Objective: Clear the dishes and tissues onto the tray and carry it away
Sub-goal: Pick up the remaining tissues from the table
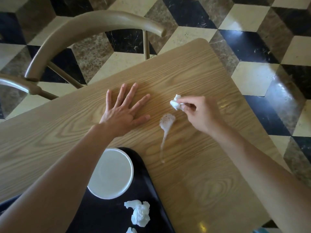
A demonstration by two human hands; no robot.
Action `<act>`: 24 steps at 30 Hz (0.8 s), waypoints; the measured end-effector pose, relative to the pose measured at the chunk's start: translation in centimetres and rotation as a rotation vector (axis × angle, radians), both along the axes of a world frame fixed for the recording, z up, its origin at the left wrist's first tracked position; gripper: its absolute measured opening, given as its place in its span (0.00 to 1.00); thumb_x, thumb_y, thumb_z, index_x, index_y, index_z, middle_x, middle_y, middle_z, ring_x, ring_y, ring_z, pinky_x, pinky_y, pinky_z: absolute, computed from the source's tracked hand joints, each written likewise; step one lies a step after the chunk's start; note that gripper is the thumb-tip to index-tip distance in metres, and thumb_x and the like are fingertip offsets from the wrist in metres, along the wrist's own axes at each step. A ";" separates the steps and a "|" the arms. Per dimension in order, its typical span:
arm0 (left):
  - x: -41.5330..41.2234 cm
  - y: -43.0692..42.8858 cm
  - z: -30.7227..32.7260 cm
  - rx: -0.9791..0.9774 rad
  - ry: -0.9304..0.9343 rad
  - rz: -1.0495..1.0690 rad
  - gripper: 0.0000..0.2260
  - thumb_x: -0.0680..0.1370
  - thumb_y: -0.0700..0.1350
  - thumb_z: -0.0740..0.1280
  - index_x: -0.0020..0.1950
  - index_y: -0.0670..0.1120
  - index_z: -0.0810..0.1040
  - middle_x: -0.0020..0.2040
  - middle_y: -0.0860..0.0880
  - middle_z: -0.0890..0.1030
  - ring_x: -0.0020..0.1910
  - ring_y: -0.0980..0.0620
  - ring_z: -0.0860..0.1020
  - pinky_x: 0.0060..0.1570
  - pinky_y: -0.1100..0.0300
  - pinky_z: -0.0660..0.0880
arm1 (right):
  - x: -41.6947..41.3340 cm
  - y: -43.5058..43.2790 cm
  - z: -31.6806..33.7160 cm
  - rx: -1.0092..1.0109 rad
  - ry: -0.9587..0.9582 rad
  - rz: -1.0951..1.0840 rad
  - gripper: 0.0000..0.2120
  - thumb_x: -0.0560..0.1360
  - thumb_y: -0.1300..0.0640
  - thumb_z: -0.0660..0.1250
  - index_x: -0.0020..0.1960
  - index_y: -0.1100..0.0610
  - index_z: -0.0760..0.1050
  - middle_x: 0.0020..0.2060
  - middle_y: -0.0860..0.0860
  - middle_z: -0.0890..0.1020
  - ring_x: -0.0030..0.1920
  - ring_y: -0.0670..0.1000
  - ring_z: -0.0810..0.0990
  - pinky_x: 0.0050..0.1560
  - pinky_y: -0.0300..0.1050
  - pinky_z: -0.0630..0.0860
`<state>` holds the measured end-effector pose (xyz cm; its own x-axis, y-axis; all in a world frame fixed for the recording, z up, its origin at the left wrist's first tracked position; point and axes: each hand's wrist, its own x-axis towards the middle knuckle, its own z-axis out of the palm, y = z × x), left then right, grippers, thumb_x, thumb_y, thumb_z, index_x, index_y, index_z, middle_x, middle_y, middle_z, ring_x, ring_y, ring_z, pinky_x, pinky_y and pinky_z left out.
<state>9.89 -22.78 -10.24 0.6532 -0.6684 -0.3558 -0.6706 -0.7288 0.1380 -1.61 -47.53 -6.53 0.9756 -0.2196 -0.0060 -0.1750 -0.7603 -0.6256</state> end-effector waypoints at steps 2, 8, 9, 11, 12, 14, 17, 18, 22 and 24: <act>-0.3 -0.1 0.1 0.019 0.024 0.059 0.34 0.76 0.75 0.42 0.76 0.67 0.30 0.79 0.52 0.27 0.78 0.43 0.29 0.72 0.31 0.33 | -1.0 1.2 -0.3 -0.043 -0.033 0.140 0.14 0.72 0.68 0.70 0.55 0.57 0.85 0.51 0.50 0.87 0.52 0.50 0.85 0.55 0.46 0.80; -0.9 -0.5 0.3 0.035 0.044 0.197 0.38 0.73 0.77 0.44 0.76 0.66 0.29 0.79 0.48 0.27 0.77 0.38 0.29 0.70 0.27 0.35 | -9.1 2.7 0.6 0.144 0.170 0.538 0.12 0.73 0.66 0.72 0.54 0.55 0.85 0.52 0.45 0.86 0.53 0.43 0.83 0.52 0.42 0.80; -1.0 -0.5 0.4 0.034 0.047 0.200 0.38 0.73 0.77 0.44 0.76 0.66 0.29 0.79 0.48 0.27 0.77 0.38 0.29 0.70 0.27 0.35 | -9.1 2.3 1.0 0.192 0.212 0.497 0.13 0.73 0.66 0.73 0.55 0.53 0.85 0.52 0.44 0.86 0.54 0.41 0.83 0.53 0.40 0.80; -0.9 -0.6 0.3 0.033 0.055 0.205 0.38 0.73 0.77 0.44 0.76 0.66 0.29 0.78 0.48 0.27 0.77 0.38 0.29 0.70 0.27 0.35 | -7.3 0.9 1.6 0.287 0.189 0.310 0.14 0.74 0.65 0.73 0.56 0.52 0.85 0.53 0.43 0.86 0.53 0.38 0.83 0.53 0.35 0.79; -0.9 -0.5 0.3 0.036 0.058 0.208 0.38 0.73 0.77 0.44 0.76 0.67 0.29 0.78 0.48 0.26 0.77 0.39 0.28 0.70 0.27 0.35 | -5.7 0.2 1.7 0.279 0.135 0.206 0.14 0.74 0.65 0.72 0.56 0.52 0.85 0.52 0.43 0.86 0.52 0.39 0.84 0.52 0.34 0.79; -0.9 -0.5 0.3 0.043 0.065 0.220 0.38 0.73 0.77 0.43 0.76 0.67 0.29 0.78 0.48 0.26 0.77 0.39 0.28 0.70 0.26 0.35 | -1.9 -0.7 1.5 0.144 0.009 0.074 0.13 0.75 0.64 0.71 0.56 0.52 0.85 0.49 0.45 0.87 0.48 0.43 0.85 0.49 0.36 0.80; -1.1 -0.7 0.4 0.044 0.076 0.247 0.37 0.73 0.77 0.44 0.75 0.68 0.30 0.78 0.47 0.26 0.76 0.37 0.28 0.70 0.27 0.34 | 2.9 -0.9 0.5 0.008 0.001 0.039 0.12 0.75 0.63 0.69 0.55 0.53 0.85 0.49 0.48 0.87 0.47 0.47 0.85 0.51 0.41 0.79; -1.2 -0.7 0.4 0.039 0.084 0.256 0.36 0.73 0.77 0.44 0.75 0.69 0.30 0.78 0.47 0.26 0.76 0.38 0.28 0.69 0.27 0.33 | 3.7 -0.6 0.3 -0.008 0.043 0.061 0.12 0.75 0.63 0.70 0.55 0.53 0.85 0.50 0.48 0.87 0.48 0.47 0.85 0.52 0.40 0.78; -1.0 -0.9 0.5 0.008 0.113 0.276 0.30 0.77 0.73 0.42 0.74 0.71 0.31 0.78 0.49 0.26 0.76 0.39 0.27 0.68 0.27 0.32 | 1.4 1.8 0.4 -0.024 0.059 0.359 0.13 0.71 0.66 0.72 0.52 0.53 0.86 0.50 0.48 0.87 0.50 0.50 0.85 0.54 0.45 0.80; -0.9 -1.0 0.5 0.013 0.138 0.283 0.28 0.78 0.71 0.40 0.74 0.72 0.31 0.77 0.50 0.25 0.76 0.40 0.25 0.68 0.27 0.31 | -2.2 3.2 0.9 0.037 0.142 0.547 0.13 0.71 0.67 0.71 0.51 0.53 0.86 0.48 0.47 0.87 0.50 0.49 0.84 0.53 0.46 0.80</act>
